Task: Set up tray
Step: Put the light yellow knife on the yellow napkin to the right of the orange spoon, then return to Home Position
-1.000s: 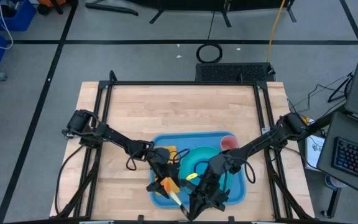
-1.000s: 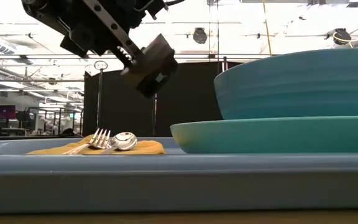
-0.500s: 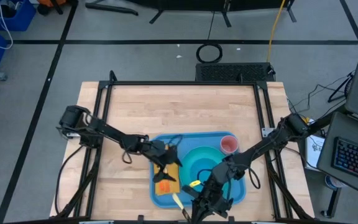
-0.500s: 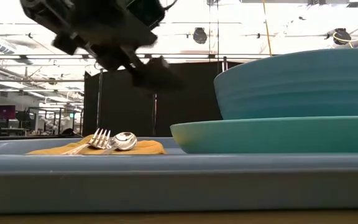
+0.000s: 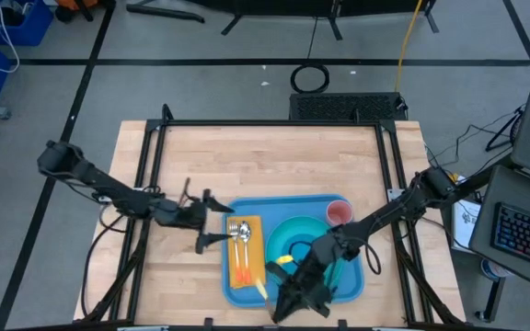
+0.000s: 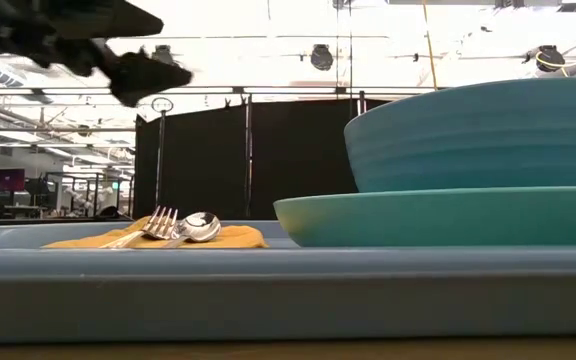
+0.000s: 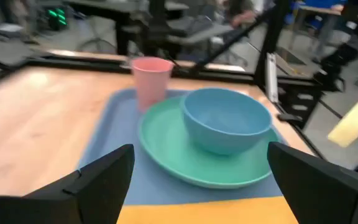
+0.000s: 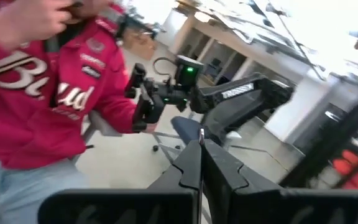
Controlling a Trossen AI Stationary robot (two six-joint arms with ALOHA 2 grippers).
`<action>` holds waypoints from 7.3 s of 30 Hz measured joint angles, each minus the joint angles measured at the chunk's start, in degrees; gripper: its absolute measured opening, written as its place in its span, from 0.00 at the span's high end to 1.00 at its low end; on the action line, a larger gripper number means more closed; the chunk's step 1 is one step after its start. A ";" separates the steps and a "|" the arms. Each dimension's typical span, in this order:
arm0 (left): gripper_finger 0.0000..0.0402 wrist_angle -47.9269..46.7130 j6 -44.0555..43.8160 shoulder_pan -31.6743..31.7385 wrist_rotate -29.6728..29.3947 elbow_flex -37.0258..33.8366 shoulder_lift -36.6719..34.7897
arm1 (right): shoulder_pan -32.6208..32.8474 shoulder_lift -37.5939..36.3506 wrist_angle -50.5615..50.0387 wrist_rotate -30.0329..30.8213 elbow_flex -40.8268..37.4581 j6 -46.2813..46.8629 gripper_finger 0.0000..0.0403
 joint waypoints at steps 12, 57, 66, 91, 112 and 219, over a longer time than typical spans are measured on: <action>0.08 -2.15 4.01 -2.95 -7.47 -8.27 -16.75 | -9.86 0.02 12.26 -0.01 -4.80 25.37 1.00; 0.08 -15.17 1.00 5.49 -20.22 -19.34 -36.28 | -23.50 11.96 21.01 26.20 -9.17 77.75 1.00; 0.09 -16.70 -1.81 5.49 -20.17 -19.34 -36.28 | -23.29 12.02 8.68 31.59 -9.17 87.84 1.00; 0.09 -20.70 -5.09 5.49 -20.15 -19.32 -36.26 | -21.57 12.00 -10.22 40.60 -9.17 104.61 1.00; 0.08 -20.71 -5.25 5.49 -20.18 -19.32 -36.27 | -20.22 12.00 -15.33 43.41 -9.18 112.21 1.00; 0.08 -21.11 -5.98 5.48 -20.04 -19.34 -36.28 | -20.13 11.93 1.78 43.41 -9.19 96.21 0.47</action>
